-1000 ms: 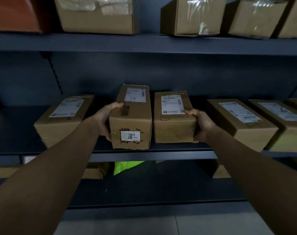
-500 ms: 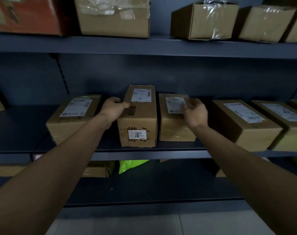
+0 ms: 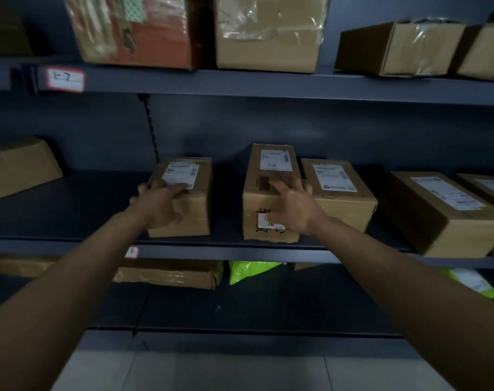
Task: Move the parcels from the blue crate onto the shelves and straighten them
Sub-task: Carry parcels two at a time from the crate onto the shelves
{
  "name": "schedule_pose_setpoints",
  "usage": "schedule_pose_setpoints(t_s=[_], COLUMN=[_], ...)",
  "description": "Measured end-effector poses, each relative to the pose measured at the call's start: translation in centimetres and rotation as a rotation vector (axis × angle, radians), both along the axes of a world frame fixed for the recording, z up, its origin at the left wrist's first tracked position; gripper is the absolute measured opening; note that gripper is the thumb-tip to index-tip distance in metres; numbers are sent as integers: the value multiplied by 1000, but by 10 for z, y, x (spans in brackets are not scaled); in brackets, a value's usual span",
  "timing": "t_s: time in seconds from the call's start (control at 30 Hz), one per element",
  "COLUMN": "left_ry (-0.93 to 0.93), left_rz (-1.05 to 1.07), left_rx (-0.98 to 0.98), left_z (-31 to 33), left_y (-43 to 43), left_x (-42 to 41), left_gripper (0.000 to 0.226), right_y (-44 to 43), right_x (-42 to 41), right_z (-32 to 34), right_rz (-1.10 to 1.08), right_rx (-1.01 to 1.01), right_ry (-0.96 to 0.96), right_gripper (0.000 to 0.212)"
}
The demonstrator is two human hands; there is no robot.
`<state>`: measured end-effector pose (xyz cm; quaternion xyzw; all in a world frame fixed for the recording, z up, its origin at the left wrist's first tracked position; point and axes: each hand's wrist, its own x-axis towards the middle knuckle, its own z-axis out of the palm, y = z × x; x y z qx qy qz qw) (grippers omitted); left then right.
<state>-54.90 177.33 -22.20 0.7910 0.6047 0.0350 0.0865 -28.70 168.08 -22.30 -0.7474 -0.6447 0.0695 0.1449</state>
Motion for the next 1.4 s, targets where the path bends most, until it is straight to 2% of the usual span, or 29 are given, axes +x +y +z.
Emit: schedule_pose_setpoints(t_s=[0.13, 0.4, 0.77, 0.97, 1.1, 1.17, 1.27, 1.4], left_ry=[-106, -132, -21, 26, 87, 73, -10, -34], left_rz=[-91, -236, -119, -93, -53, -47, -111, -190], left_rx=[117, 193, 281, 294, 272, 320, 482, 435], left_z=[-15, -22, -36, -36, -34, -34, -40, -53], left_y=[10, 42, 63, 68, 67, 62, 51, 42], left_x=[-6, -10, 9, 26, 37, 42, 49, 50], left_gripper=[62, 63, 66, 70, 77, 73, 65, 74], right_y=[7, 17, 10, -7, -19, -23, -23, -19], right_x=[-8, -15, -11, 4, 29, 42, 58, 62], right_z=[-7, -15, -17, -10, -6, -8, -10, -16], right_rz=[23, 76, 106, 158, 55, -39, -112, -144], right_rx=[35, 105, 104, 148, 202, 221, 158, 78], right_ry=[-9, 26, 8, 72, 12, -55, -141, -199], right_gripper=[73, 67, 65, 78, 82, 77, 70, 69])
